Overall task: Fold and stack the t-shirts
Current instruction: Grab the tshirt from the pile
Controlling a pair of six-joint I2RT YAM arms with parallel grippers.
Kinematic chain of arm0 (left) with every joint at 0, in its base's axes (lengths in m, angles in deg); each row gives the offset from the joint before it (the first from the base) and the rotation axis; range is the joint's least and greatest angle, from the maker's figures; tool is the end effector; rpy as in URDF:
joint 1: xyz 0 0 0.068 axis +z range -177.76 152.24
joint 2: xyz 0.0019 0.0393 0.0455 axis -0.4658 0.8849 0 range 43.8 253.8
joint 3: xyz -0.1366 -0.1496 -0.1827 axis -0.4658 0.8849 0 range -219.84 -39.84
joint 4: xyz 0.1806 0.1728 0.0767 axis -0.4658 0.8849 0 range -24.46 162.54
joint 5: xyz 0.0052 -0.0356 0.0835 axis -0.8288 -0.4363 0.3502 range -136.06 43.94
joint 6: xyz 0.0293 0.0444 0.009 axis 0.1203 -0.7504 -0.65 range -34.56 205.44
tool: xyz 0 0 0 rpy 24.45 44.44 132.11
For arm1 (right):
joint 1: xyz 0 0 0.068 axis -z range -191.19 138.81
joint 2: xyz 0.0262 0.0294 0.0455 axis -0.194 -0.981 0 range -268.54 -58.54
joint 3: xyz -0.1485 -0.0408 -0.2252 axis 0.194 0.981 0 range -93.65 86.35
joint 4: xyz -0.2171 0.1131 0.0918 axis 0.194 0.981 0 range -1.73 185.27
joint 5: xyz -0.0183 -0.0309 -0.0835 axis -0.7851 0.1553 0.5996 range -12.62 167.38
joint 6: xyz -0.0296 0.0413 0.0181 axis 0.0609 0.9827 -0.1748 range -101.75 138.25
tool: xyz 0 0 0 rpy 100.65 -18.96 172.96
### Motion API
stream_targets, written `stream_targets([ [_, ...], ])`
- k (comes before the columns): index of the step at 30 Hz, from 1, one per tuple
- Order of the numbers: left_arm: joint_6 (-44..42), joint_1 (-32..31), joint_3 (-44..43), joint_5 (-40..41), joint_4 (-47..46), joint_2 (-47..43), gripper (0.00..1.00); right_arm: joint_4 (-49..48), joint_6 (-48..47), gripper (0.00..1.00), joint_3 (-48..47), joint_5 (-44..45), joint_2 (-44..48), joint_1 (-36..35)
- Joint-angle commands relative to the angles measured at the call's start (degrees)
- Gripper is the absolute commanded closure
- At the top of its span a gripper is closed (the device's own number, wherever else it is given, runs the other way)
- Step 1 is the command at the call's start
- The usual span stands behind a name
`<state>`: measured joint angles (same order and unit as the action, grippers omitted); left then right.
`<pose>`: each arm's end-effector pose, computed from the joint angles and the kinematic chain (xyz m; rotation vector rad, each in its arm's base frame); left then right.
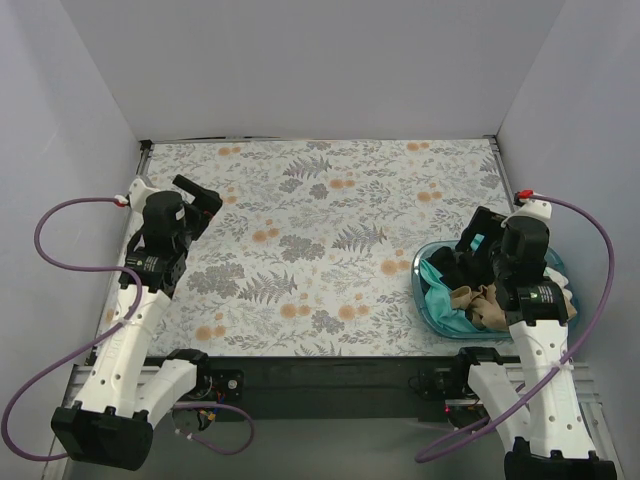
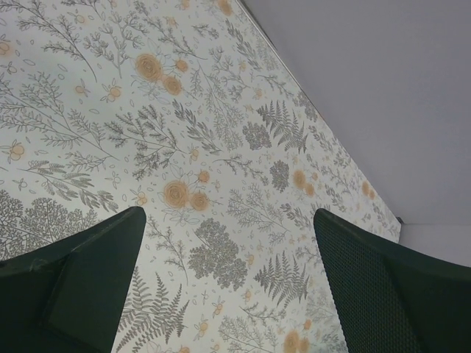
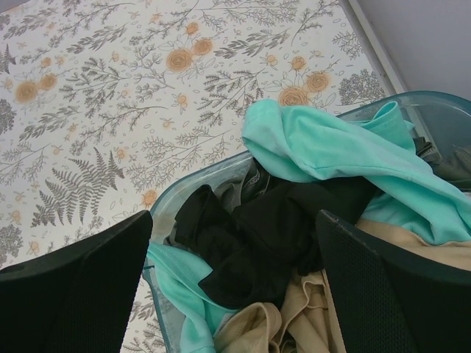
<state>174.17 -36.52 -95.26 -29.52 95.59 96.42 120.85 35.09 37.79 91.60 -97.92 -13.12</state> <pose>0.1969 -0.0201 0.3455 -1.4964 1.4939 -0.7636 0.1480 -0.0036 0.3362 0.4134 1.9222 -0.0310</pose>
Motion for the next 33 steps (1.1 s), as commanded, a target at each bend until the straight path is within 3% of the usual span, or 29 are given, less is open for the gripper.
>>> stream_targets([
  [1, -0.83, 0.14, 1.63, -2.47, -2.97, -0.24, 0.02, -1.29, 0.48, 0.02, -1.98, 0.2, 0.26, 0.18],
  [8, -3.91, 0.14, 3.04, -9.85, -7.98, 4.76, 0.02, -0.06, -0.32, 0.02, -1.98, -2.27, -2.28, 0.09],
  [19, -5.41, 0.14, 5.58, -10.38, -10.7, 4.33, 0.02, 2.75, 0.03, 0.02, -0.4, 4.32, -15.11, 0.26],
  [23, -5.41, 0.14, 6.02, -10.38, -10.88, 3.98, 0.02, 2.76, 1.78, 0.04, 0.91, 10.37, -17.84, 0.35],
  [31, -5.41, 0.14, 5.85, -11.35, -11.24, 4.68, 0.02, 2.67, 3.9, 0.27, 2.94, 13.56, -20.04, 1.32],
  [33, -5.32, 0.14, 5.76, -11.44, -11.32, 4.68, 0.02, 2.67, 4.25, 0.51, 3.03, 13.21, -20.48, 1.41],
])
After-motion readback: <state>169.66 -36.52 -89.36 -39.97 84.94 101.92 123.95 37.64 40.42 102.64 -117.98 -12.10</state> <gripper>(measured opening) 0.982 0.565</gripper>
